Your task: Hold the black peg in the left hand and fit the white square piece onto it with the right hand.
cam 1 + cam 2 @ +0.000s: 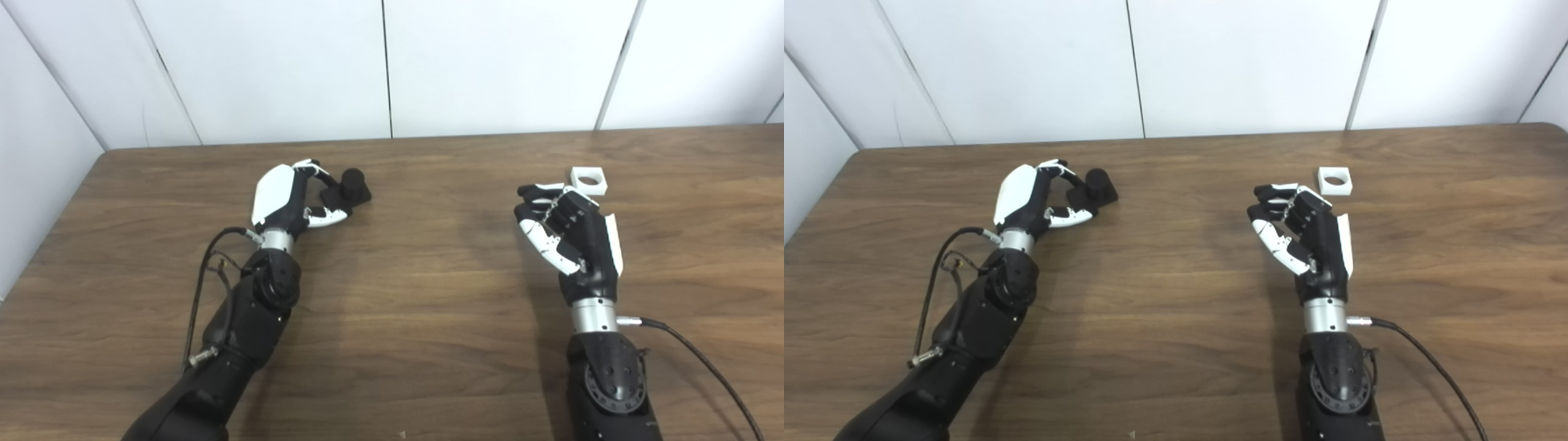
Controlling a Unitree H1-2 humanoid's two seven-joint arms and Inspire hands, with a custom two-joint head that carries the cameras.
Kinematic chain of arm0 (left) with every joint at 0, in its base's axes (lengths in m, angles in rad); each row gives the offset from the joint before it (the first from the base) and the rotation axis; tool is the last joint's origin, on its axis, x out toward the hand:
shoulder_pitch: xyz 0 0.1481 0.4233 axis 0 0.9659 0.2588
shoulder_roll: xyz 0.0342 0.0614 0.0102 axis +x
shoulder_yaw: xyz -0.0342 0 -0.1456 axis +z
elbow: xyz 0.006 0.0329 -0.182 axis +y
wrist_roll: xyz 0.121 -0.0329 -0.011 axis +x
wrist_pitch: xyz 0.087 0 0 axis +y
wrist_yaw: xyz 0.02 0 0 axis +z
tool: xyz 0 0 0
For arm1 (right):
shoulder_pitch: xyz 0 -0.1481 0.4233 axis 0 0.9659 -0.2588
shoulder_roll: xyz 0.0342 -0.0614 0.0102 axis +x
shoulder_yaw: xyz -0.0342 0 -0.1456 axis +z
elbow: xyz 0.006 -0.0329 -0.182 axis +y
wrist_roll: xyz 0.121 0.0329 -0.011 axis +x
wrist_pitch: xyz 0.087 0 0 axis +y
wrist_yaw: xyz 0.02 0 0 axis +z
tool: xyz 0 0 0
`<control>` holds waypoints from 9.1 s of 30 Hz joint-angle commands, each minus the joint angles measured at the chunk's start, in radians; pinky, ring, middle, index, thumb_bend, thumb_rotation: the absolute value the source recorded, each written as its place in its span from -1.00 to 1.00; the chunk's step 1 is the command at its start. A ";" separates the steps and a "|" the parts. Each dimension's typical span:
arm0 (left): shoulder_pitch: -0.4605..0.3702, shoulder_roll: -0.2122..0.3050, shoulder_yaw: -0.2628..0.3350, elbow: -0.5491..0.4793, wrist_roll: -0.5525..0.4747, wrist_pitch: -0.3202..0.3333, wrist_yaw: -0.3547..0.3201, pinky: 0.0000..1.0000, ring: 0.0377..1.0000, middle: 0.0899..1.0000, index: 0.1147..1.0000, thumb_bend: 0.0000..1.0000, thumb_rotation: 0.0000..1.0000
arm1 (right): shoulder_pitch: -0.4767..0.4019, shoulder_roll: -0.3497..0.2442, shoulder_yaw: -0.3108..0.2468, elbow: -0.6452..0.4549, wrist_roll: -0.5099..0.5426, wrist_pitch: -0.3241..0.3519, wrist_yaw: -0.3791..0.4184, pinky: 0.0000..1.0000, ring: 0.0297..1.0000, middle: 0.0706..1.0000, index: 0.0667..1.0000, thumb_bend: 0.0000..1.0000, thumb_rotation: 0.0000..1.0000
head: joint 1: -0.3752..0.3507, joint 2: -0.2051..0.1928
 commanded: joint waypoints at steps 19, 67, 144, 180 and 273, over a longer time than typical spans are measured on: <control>0.210 -0.004 -0.171 -0.271 0.021 -0.003 -0.220 0.55 0.80 0.73 -0.15 0.03 -0.84 | 0.069 -0.024 -0.021 0.018 -0.012 0.015 -0.009 -0.13 -0.01 0.15 -0.07 -0.02 -0.66 | -0.008 0.004; 0.253 0.013 -0.232 -0.323 0.226 -0.001 -0.270 0.66 0.86 0.82 0.40 0.43 -0.34 | 0.075 -0.033 -0.037 -0.024 0.009 0.018 -0.014 -0.11 -0.01 0.15 -0.07 -0.02 -0.65 | -0.024 0.014; 0.273 0.009 -0.176 -0.260 0.210 -0.075 -0.223 0.66 0.84 0.76 0.15 0.45 -0.54 | -0.390 -0.646 0.074 0.198 -0.251 0.260 0.334 0.57 0.69 0.70 0.68 0.42 -0.25 | -0.166 -0.082; 0.262 0.013 -0.184 -0.249 0.214 -0.076 -0.225 0.65 0.82 0.77 0.16 0.44 -0.54 | -0.640 -0.636 0.236 0.601 -0.393 0.179 0.350 0.74 0.91 0.89 0.81 0.74 -0.34 | -0.144 -0.100; 0.299 0.018 -0.167 -0.321 0.215 -0.041 -0.254 0.66 0.83 0.77 0.17 0.44 -0.52 | -0.696 -0.571 0.444 0.758 -0.552 0.144 0.282 0.79 0.90 0.71 -0.07 0.05 -0.67 | -0.099 -0.055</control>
